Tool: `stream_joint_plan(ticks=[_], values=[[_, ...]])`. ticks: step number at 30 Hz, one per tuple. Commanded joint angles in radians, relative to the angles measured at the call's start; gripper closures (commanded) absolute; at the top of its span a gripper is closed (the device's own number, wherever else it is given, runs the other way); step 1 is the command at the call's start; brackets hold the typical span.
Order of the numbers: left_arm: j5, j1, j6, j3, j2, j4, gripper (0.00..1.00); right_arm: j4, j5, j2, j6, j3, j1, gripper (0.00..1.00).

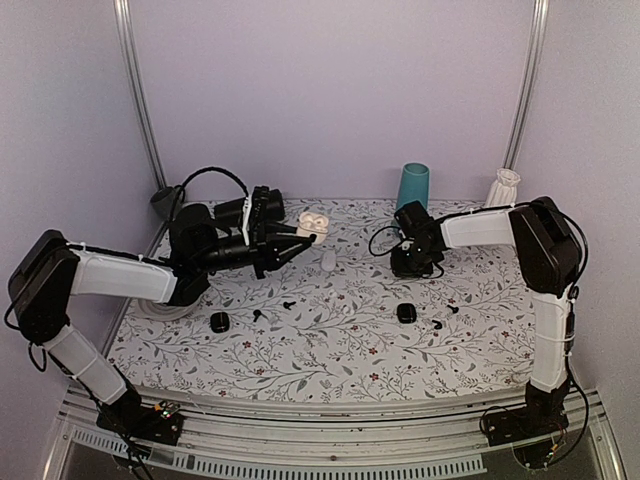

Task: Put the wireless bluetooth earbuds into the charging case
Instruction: Pick up the right earbud from the center of the board.

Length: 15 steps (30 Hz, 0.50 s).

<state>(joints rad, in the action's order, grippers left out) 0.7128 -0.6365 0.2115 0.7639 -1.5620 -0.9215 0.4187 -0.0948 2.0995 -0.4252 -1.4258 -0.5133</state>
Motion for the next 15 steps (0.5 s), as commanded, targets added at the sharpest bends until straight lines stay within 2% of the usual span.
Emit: stream_joint_plan(ticks=[1,8,15], values=[[-0.033,0.012,0.005,0.028,-0.03,0.002,1.0,-0.01,-0.021,-0.066,0.026,0.026,-0.011,0.89],[-0.042,0.011,0.015,0.064,-0.09,0.044,1.0,-0.01,-0.065,-0.124,0.068,0.041,-0.041,0.89],[0.016,0.024,0.022,0.127,-0.152,0.096,1.0,0.022,-0.112,-0.229,0.1,0.055,-0.102,0.88]])
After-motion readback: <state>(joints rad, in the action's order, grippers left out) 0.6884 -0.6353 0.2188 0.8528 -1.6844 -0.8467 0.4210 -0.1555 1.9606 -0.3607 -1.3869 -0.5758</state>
